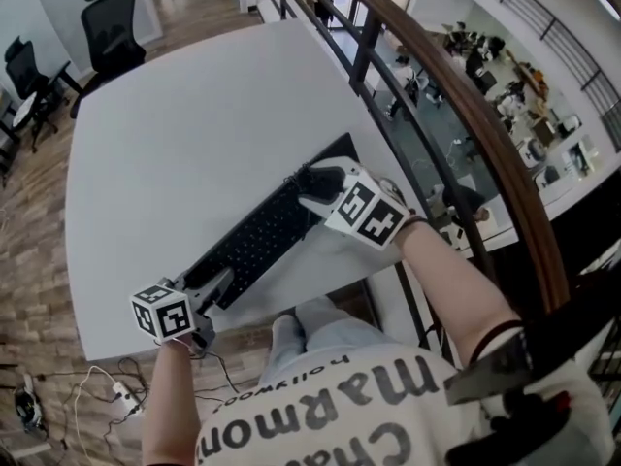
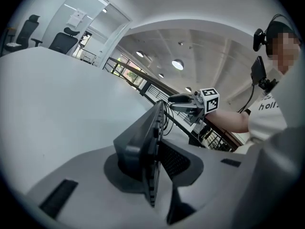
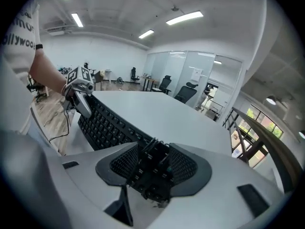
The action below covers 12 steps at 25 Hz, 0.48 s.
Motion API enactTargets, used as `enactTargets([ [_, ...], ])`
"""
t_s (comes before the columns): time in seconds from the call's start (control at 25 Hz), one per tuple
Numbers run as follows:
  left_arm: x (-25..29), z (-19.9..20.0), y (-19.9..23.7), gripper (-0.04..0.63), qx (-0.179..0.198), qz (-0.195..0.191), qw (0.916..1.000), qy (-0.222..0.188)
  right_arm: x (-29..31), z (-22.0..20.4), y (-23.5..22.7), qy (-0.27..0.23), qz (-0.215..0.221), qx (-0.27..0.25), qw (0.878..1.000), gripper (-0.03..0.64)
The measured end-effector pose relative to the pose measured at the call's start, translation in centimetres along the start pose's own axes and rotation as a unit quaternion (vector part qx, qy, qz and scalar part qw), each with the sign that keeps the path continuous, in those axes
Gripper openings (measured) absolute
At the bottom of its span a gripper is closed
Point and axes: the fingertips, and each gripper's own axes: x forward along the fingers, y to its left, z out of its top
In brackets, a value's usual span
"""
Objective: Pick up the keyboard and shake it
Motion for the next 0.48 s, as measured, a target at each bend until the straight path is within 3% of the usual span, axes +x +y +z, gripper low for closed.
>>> enactTargets([
  [0.08, -0.1, 0.0, 0.0, 0.089, 0.001, 0.001, 1.0000, 0.002, -0.6, -1.0, -1.3, 0.011, -0.019, 0.014, 1.000, 0.206],
  [0.24, -0.2, 0.2, -0.2, 0.089, 0.001, 0.000, 1.0000, 0.004, -2.3, -3.2, -4.6, 0.019, -0.054, 0.048, 0.997, 0.066],
  [0.48, -0.6, 0.7, -0.4, 0.091, 0.019, 0.002, 0.9997, 0.015, -3.5, -6.7, -9.6, 0.018, -0.059, 0.131, 0.990, 0.052],
])
